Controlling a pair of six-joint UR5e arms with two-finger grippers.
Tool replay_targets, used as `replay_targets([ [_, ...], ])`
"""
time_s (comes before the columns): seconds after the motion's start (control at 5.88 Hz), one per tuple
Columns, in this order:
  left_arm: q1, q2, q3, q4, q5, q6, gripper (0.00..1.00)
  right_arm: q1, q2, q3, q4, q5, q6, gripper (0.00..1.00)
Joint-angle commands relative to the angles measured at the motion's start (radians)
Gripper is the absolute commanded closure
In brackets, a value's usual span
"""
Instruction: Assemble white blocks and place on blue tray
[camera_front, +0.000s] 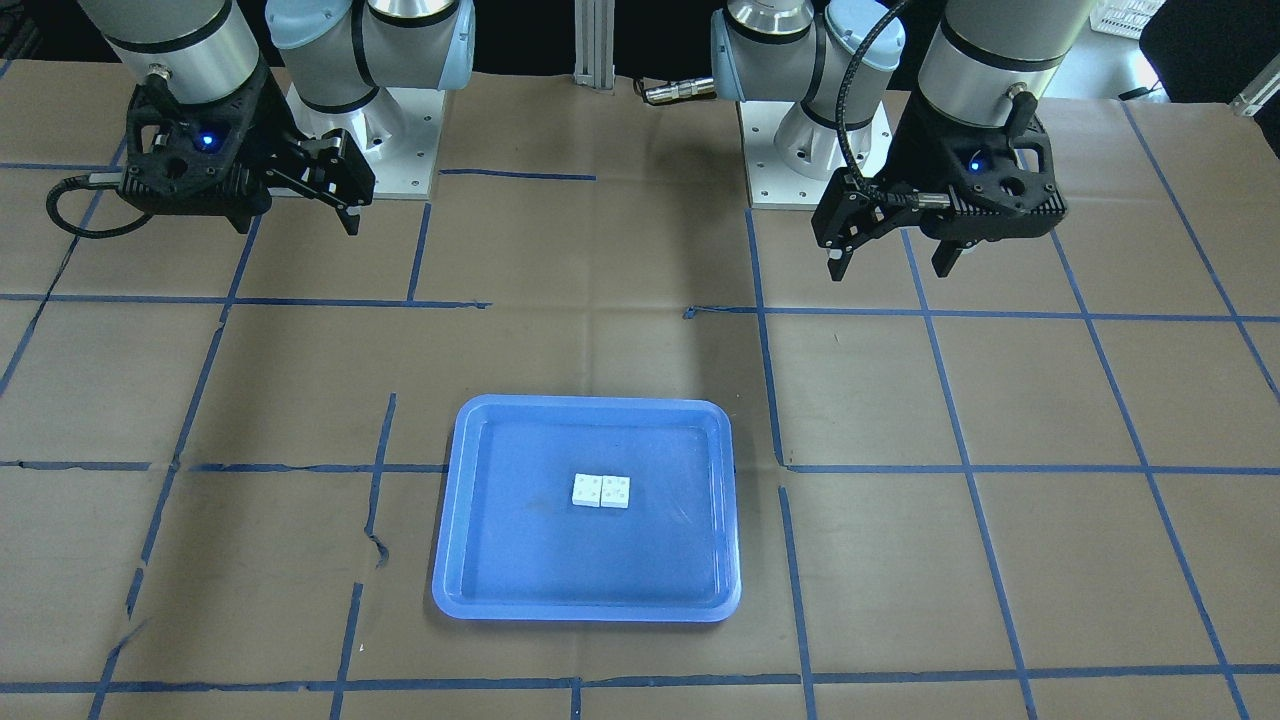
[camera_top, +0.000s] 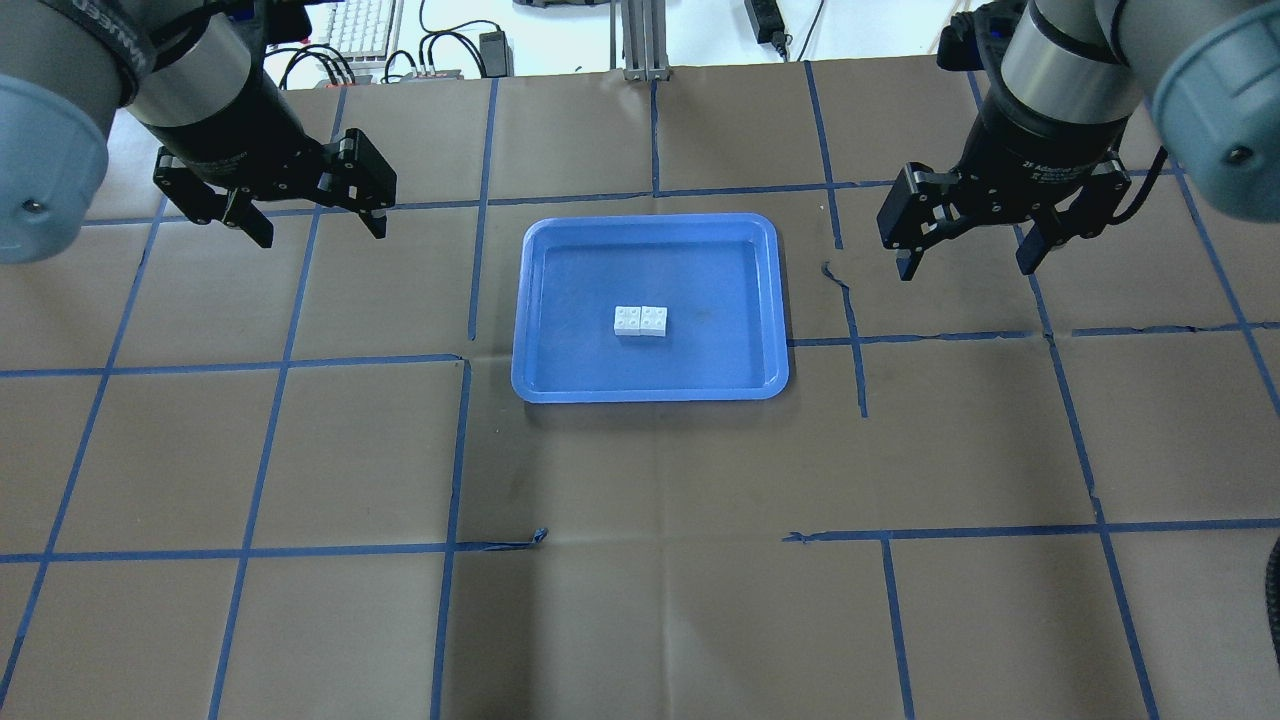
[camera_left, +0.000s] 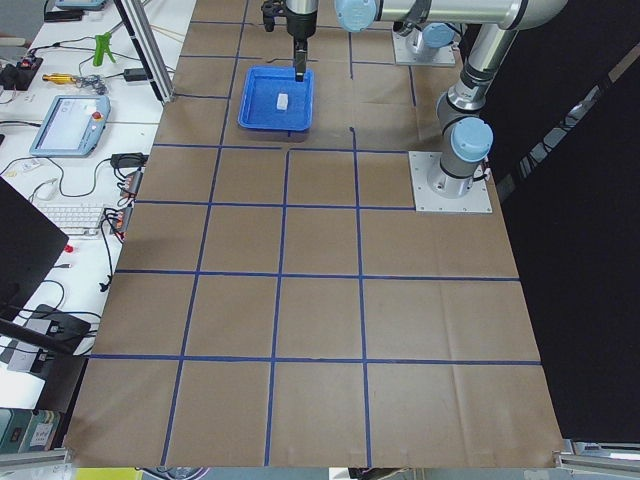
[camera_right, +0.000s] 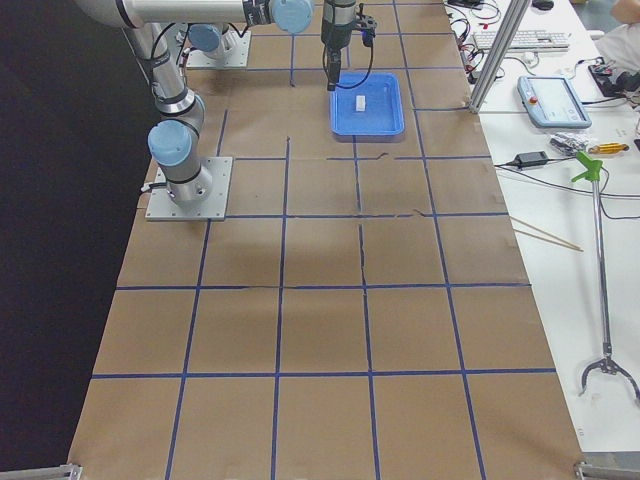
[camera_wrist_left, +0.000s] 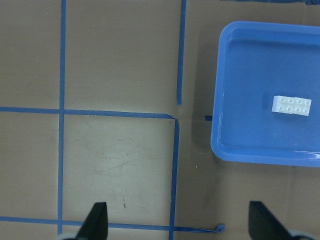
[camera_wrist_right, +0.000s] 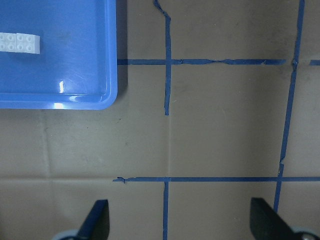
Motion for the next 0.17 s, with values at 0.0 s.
replay_targets([
  [0.0,0.002,0.003,-0.001,-0.001,0.001,0.000,0.01,0.001,-0.002,-0.002,0.001,0.000,0.006,0.00],
])
